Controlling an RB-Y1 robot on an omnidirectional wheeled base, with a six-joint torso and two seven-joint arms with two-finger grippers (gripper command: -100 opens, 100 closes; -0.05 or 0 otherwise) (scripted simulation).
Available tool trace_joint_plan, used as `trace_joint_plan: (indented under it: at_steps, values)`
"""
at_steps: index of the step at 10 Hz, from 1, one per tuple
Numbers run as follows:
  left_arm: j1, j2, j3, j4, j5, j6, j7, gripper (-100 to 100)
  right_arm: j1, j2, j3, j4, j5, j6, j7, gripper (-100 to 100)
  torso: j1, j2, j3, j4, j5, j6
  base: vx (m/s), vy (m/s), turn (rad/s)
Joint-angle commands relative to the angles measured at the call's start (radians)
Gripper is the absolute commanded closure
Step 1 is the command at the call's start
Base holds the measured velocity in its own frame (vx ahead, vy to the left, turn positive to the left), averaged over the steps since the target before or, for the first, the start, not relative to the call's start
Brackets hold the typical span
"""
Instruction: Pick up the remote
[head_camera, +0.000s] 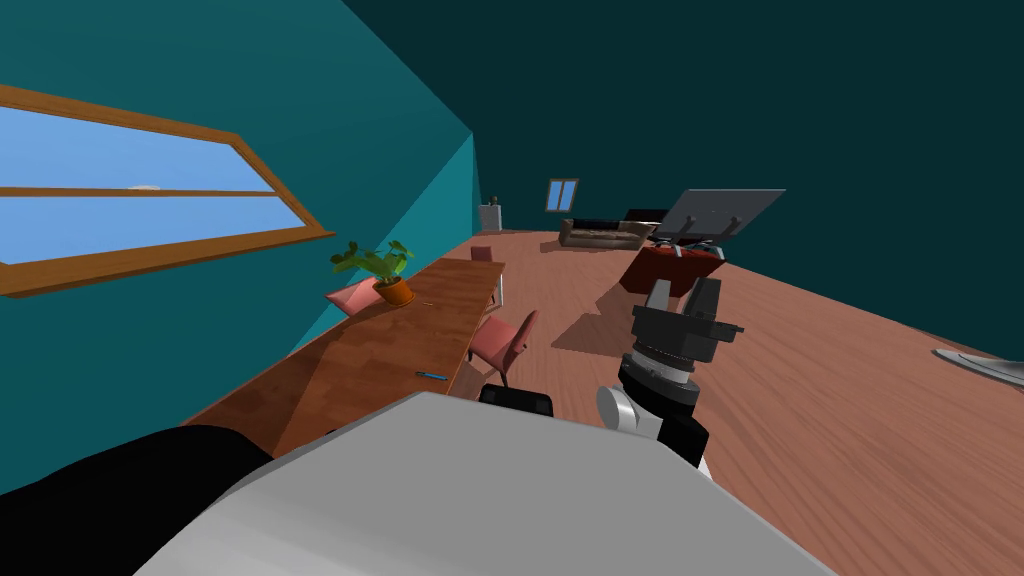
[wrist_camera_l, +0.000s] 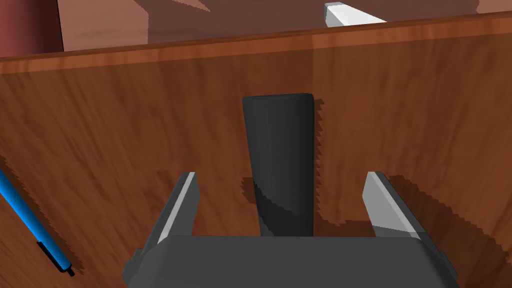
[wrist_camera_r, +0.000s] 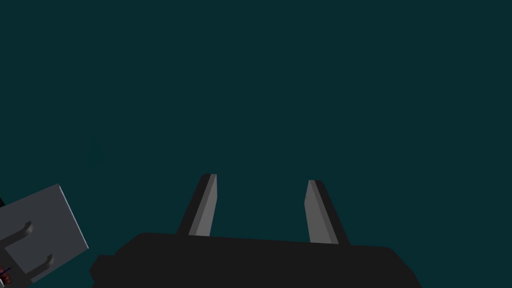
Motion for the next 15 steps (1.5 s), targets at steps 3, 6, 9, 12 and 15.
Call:
trace_joint_plan:
  at_steps: [3, 6, 9, 12, 15]
  values:
    - [-0.027, -0.037, -0.021, 0.052, -0.014, -0.016, -0.011, -100, 0.0, 0.0, 0.0, 0.0, 0.0, 0.0, 0.0, 0, 0.0, 0.002, 0.001, 0.001, 0.0, 0.0, -0.003, 0.011, -0.032]
    - [-0.04, -0.056, -0.032, 0.082, -0.019, -0.027, -0.018, -100, 0.0, 0.0, 0.0, 0.0, 0.0, 0.0, 0.0, 0, 0.0, 0.002, 0.002, 0.001, 0.001, 0.0, -0.003, 0.01, -0.03]
    - [-0.039, -0.057, -0.033, 0.083, -0.019, -0.027, -0.018, 100, 0.0, 0.0, 0.0, 0.0, 0.0, 0.0, 0.0, 0, 0.003, 0.002, 0.001, 0.001, 0.004, 0.001, -0.001, 0.001, 0.005]
    - [-0.039, -0.057, -0.033, 0.083, -0.019, -0.027, -0.017, 0, 0.0, 0.0, 0.0, 0.0, 0.0, 0.0, 0.0, 0, 0.005, 0.0, 0.001, 0.001, 0.005, 0.002, 0.0, 0.0, 0.0]
    - [-0.011, -0.015, -0.008, 0.021, -0.006, -0.007, -0.004, 100, 0.0, 0.0, 0.0, 0.0, 0.0, 0.0, 0.0, 0, 0.004, 0.0, 0.0, 0.001, 0.005, 0.002, 0.008, -0.012, 0.04]
